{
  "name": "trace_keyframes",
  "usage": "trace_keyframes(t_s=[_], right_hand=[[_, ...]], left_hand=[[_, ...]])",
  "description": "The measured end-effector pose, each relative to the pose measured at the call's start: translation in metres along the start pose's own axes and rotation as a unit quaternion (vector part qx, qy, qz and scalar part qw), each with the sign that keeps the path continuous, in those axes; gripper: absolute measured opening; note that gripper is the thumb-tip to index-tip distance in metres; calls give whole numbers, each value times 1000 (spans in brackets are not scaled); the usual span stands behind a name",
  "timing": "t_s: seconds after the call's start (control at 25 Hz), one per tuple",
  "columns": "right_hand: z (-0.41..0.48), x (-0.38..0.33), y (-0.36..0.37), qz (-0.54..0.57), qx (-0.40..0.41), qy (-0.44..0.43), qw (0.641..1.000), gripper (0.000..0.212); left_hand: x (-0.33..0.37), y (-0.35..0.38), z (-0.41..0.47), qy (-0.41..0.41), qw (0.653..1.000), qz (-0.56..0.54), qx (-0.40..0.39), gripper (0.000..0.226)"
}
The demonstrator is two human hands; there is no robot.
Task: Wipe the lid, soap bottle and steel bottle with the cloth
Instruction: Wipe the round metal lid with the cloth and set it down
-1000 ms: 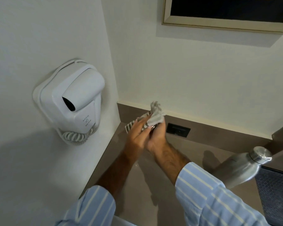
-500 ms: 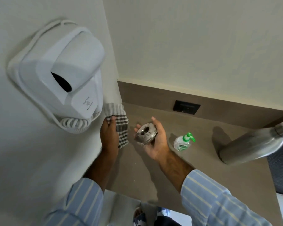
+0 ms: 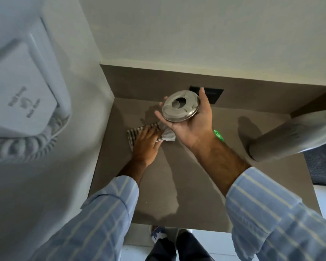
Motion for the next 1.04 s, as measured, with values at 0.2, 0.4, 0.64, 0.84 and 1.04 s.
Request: trace_keyframes(t_s=[0.2, 0.4, 0.64, 0.84, 1.04], right_hand=[[-2, 13, 4, 34, -17, 11, 999, 79], [-11, 30, 25, 17, -31, 32, 999, 79], [-35, 49, 21, -29, -36, 61, 997, 77], [-44, 57, -13, -84, -1, 56, 995, 56], [-28, 77, -64, -167, 72, 87, 979, 25]], left_hand=[[53, 6, -50, 157, 987, -19, 9, 42], [42, 1, -158, 127, 985, -113, 13, 42], [44, 34, -275, 39, 982, -184, -25, 39], [86, 71, -320, 37, 981, -59, -182, 39], [22, 21, -300, -327, 710, -622, -36, 27]])
Point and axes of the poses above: each hand's wrist, its own z-axis towards the middle knuckle, its own y-axis out of the palm, x = y × z, the point moved 9 cm from there along z, towards the middle knuckle, and after that the axes turned 2 degrees about -x, right-handed, at the moved point
